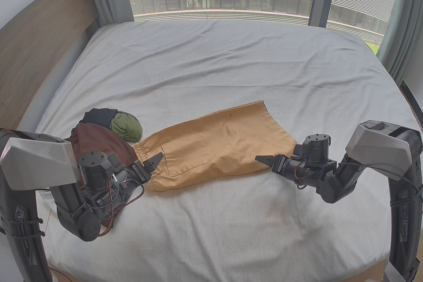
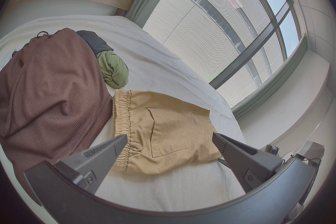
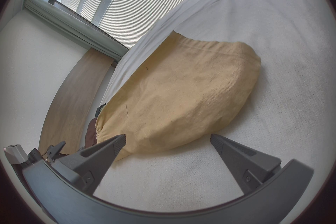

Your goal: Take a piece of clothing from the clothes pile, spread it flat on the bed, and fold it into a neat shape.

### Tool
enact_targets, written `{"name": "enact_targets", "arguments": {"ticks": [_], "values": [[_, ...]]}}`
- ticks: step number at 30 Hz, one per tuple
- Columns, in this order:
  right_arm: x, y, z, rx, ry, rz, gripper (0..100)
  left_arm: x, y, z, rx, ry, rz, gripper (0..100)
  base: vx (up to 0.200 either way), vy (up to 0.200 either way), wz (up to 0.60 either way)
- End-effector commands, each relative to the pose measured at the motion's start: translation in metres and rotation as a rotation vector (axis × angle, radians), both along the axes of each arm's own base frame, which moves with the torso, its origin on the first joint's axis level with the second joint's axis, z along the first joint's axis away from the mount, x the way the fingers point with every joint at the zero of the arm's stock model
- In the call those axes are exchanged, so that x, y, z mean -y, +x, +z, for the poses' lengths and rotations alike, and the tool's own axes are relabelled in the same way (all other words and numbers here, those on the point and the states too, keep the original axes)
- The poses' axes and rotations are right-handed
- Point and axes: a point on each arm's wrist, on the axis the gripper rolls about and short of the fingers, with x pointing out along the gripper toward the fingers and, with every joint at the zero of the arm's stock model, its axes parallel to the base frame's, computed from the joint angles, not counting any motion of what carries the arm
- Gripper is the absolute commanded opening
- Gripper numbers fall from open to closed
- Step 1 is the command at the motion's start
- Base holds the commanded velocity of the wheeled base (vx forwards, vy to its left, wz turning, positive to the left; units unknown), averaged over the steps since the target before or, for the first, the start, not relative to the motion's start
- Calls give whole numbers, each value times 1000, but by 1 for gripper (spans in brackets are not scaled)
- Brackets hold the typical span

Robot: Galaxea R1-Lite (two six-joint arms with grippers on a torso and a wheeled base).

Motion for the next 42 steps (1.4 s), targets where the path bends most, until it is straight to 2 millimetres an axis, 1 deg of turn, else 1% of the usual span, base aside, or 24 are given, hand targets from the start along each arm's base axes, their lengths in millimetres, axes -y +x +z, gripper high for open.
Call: {"name": "enact_targets", "arguments": {"ticks": [1,5,13,16,20,22,26,30,37,42], "values": [[-4,1,-13,-23,-7,8,100,0,0,-1,-1,-1,1,100,0,0,0],[-6,4,-21,-30,-7,9,100,-1,0,0,0,-1,3,100,0,0,0],[-24,14,-33,1,50,-17,100,-1,0,0,1,-1,3,100,0,0,0],[-27,17,-37,8,69,-19,100,-1,0,0,1,-1,3,100,0,0,0],[-36,19,-39,-10,121,-27,100,-1,0,0,1,-1,3,100,0,0,0],[-39,24,-35,10,171,-39,100,-1,0,0,1,-1,3,100,0,0,0],[-41,30,-37,71,206,-38,100,-1,0,0,1,-1,3,100,0,0,0],[-43,36,-41,113,210,-73,100,-1,0,0,1,-1,3,100,0,0,0],[-43,38,-48,110,206,-84,100,0,0,0,1,-1,1,100,0,0,0],[-43,38,-48,113,207,-85,100,0,0,0,1,-1,0,100,0,0,0]]}}
